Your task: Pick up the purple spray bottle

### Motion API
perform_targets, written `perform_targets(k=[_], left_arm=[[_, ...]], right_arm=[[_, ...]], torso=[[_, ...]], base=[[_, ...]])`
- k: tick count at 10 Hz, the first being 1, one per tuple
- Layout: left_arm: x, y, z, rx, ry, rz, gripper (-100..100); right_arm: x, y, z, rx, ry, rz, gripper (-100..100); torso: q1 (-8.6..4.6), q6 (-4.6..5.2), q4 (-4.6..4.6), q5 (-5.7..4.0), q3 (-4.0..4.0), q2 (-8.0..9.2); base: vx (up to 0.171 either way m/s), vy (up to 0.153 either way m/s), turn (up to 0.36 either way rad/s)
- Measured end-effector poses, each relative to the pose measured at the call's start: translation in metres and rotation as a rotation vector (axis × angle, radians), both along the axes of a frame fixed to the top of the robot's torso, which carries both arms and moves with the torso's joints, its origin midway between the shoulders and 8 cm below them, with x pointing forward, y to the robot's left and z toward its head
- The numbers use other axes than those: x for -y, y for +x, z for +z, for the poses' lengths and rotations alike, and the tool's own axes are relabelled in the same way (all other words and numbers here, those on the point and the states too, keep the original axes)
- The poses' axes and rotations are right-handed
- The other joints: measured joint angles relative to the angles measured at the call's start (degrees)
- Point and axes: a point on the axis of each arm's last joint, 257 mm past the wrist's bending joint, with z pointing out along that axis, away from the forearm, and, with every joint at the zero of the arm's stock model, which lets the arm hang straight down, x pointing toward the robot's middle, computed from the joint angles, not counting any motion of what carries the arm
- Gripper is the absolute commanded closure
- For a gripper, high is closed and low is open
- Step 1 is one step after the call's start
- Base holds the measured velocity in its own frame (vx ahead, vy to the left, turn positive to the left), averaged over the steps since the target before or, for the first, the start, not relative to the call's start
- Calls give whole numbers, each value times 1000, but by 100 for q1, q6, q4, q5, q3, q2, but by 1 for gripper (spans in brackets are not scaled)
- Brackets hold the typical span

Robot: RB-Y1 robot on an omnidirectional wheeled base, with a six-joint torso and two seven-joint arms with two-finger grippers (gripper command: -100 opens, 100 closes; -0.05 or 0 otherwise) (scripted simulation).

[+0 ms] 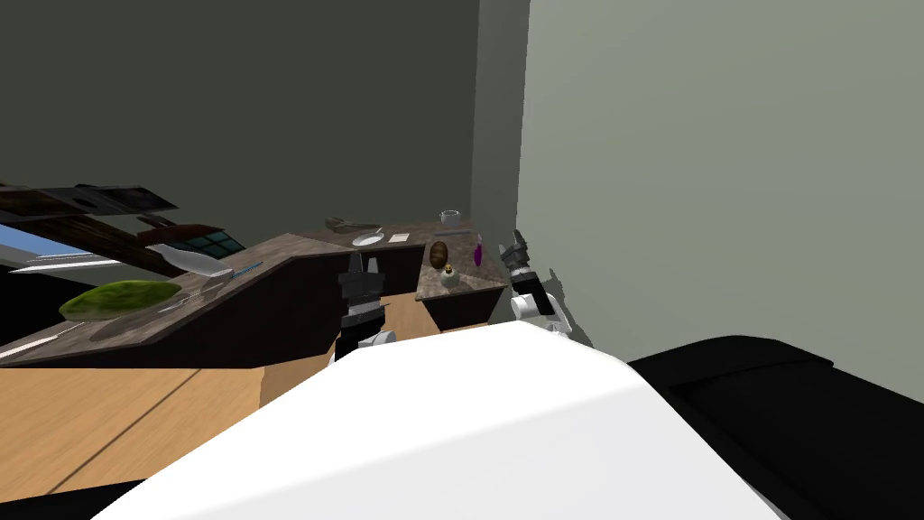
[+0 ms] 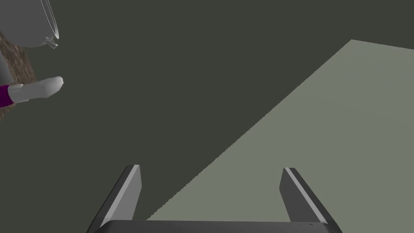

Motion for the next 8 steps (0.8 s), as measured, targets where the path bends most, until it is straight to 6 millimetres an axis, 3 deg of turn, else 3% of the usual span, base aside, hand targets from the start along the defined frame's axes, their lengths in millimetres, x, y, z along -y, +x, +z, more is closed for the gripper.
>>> perform_targets(k=[8], left_arm=[[0, 0, 0, 0, 0, 0, 0]], right_arm=[[-10, 41, -28, -137, 180, 86, -100]], torso=[[2, 0, 0, 0, 1, 2]], base=[[2, 7, -20]])
